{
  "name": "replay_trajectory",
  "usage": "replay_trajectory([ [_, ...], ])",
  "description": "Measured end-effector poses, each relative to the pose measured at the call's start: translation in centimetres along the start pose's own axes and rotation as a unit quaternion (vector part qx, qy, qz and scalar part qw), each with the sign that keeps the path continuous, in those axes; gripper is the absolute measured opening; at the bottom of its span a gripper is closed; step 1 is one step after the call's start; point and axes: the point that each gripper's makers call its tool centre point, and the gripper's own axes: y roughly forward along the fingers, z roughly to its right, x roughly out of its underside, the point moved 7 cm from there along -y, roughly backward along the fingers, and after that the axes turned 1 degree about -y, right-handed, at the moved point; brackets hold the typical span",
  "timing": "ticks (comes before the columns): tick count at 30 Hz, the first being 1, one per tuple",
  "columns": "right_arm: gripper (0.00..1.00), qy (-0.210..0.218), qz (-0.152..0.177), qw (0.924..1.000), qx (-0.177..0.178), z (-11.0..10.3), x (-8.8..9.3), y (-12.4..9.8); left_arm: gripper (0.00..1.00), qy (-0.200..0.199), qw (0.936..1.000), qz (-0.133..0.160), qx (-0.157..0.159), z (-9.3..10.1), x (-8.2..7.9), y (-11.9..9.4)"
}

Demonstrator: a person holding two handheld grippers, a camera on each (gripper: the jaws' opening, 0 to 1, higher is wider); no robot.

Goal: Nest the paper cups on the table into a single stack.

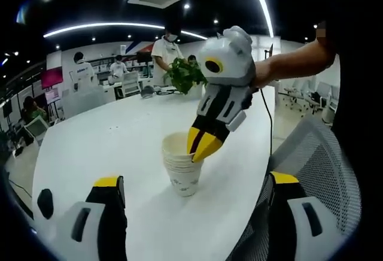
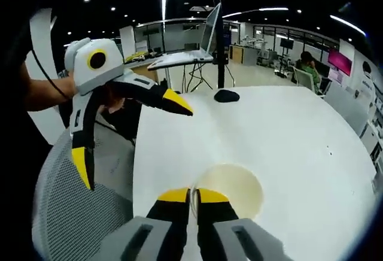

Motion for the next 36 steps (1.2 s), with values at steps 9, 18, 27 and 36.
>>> replay_trajectory([
  [9,0.05,-0.006,0.002,1.0,-0.002,-0.5,-0.1,0.3,0.98,0.001,1.0,-0.003,-0.002,-0.1,0.4,0.5],
  [18,0.22,-0.034,0.046,0.9982,0.02,-0.7,-0.5,-1.3,0.93,0.015,0.9994,-0.024,-0.021,-1.2,1.0,1.7],
  [27,0.47,-0.025,0.116,0.9887,0.092,-0.2,-0.2,-3.6,0.9,0.024,0.9989,-0.032,-0.024,-2.2,1.6,3.8],
  [36,0.61,0.027,0.154,0.9758,0.153,0.5,1.3,-4.2,0.85,0.024,0.9991,-0.033,-0.006,-2.3,2.6,6.4],
])
